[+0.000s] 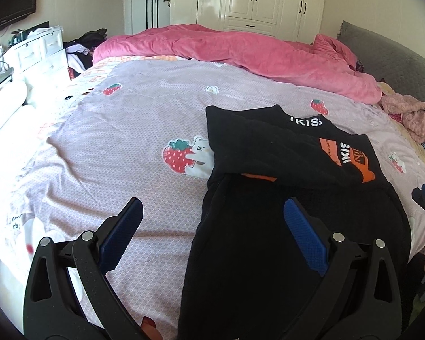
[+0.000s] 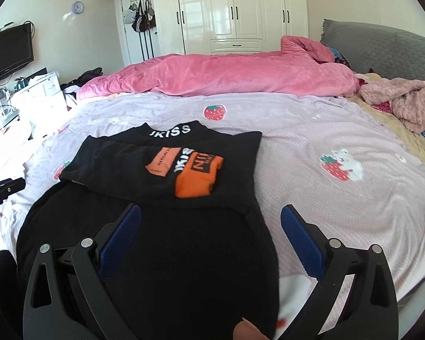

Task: Fold small clothes
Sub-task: 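Move both tools back along the sweatshirt toward its hem, then grasp the black hem with the right tool while the left tool grasps it too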

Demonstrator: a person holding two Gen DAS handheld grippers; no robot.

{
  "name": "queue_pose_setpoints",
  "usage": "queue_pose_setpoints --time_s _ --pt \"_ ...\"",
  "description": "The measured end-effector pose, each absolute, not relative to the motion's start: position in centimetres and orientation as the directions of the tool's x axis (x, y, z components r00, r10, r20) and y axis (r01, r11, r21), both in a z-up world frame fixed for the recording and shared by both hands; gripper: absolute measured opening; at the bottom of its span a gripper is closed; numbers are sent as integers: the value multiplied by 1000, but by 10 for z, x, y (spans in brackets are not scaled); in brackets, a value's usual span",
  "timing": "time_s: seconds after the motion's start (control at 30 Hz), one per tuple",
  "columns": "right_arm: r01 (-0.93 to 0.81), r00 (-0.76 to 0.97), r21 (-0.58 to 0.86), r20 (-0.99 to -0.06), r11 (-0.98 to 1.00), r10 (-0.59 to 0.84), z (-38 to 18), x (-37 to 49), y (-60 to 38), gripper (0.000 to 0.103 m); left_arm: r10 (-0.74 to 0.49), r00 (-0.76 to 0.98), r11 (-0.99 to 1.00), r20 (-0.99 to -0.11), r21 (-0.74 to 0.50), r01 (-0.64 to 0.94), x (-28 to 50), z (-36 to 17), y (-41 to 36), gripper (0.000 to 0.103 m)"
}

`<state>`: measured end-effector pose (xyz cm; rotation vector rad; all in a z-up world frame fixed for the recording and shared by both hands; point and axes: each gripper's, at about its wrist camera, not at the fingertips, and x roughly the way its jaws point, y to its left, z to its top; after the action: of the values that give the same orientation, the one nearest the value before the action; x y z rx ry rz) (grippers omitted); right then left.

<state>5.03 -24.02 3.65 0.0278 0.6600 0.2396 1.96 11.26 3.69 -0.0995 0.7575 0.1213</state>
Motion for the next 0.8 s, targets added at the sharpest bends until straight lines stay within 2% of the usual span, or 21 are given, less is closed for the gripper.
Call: queue_pose_setpoints --time_s 0.63,0.8 --pt "-165 709 62 -687 984 162 5 2 -276 98 65 654 991 -753 -26 -129 -9 7 115 93" --pt "-162 686 55 -712 985 152 -5 -8 -284 98 34 632 991 -774 -56 -121 -21 -6 119 93"
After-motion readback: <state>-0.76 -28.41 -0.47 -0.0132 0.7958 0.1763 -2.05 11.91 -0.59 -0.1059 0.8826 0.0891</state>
